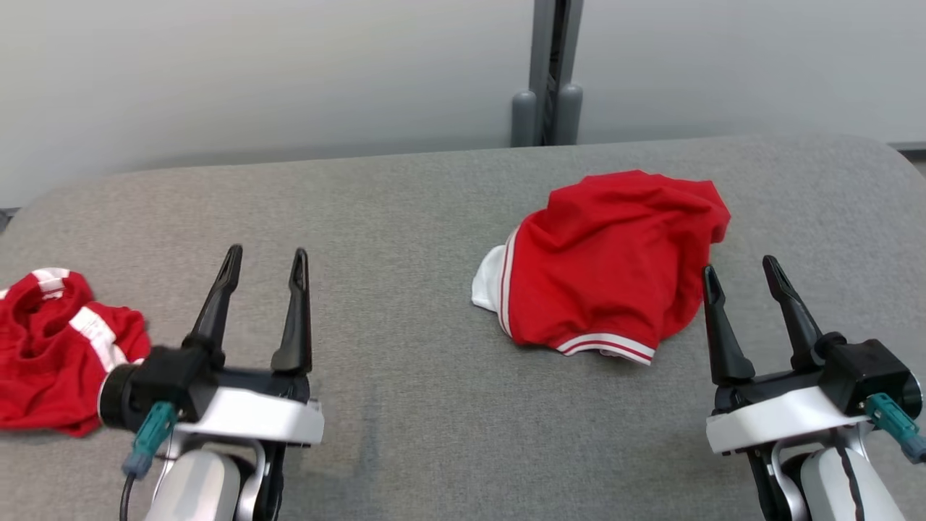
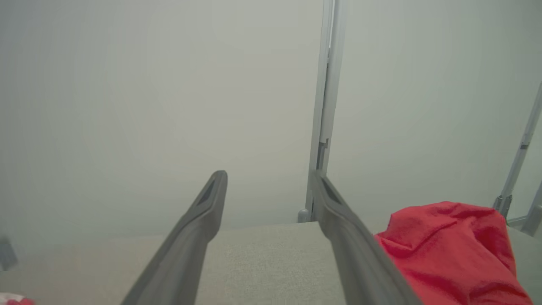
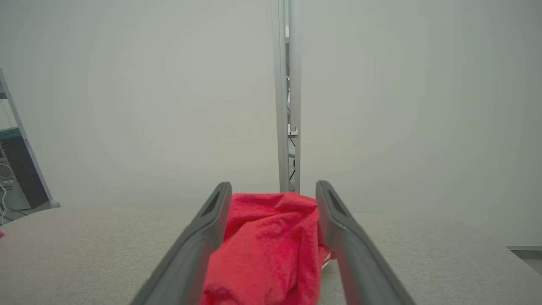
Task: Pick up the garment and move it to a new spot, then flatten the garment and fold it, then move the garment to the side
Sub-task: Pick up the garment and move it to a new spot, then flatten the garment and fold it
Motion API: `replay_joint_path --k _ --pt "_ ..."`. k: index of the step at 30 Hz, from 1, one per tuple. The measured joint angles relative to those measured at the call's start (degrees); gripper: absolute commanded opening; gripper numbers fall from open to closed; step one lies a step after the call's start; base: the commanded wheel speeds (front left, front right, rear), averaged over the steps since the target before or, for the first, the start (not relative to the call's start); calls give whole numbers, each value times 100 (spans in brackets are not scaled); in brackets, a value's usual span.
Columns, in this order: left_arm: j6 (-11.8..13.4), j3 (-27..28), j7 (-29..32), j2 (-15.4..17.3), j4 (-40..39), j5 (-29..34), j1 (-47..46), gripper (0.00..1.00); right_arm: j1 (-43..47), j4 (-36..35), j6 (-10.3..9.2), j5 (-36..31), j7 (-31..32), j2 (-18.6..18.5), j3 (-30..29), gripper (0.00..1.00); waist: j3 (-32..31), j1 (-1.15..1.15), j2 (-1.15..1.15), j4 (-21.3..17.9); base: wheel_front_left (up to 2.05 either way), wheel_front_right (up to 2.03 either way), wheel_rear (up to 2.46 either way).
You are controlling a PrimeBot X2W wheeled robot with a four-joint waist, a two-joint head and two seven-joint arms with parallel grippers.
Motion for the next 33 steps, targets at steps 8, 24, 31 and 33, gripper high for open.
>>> replay_joint_path --k 8,24,31,33 --pt "-194 318 0 -255 -410 444 734 100 196 80 0 -42 0 -11 125 100 -174 0 0 239 0 0 0" --pt "-275 450 0 -415 -494 662 992 100 243 238 0 -35 0 0 83 100 -169 0 0 259 0 0 0" --pt "-265 210 0 -421 -456 591 873 100 156 812 0 56 0 18 70 100 24 0 0 441 0 0 0" --pt "-265 185 0 -421 -435 591 833 100 116 1082 0 76 0 29 24 100 67 0 0 500 0 0 0"
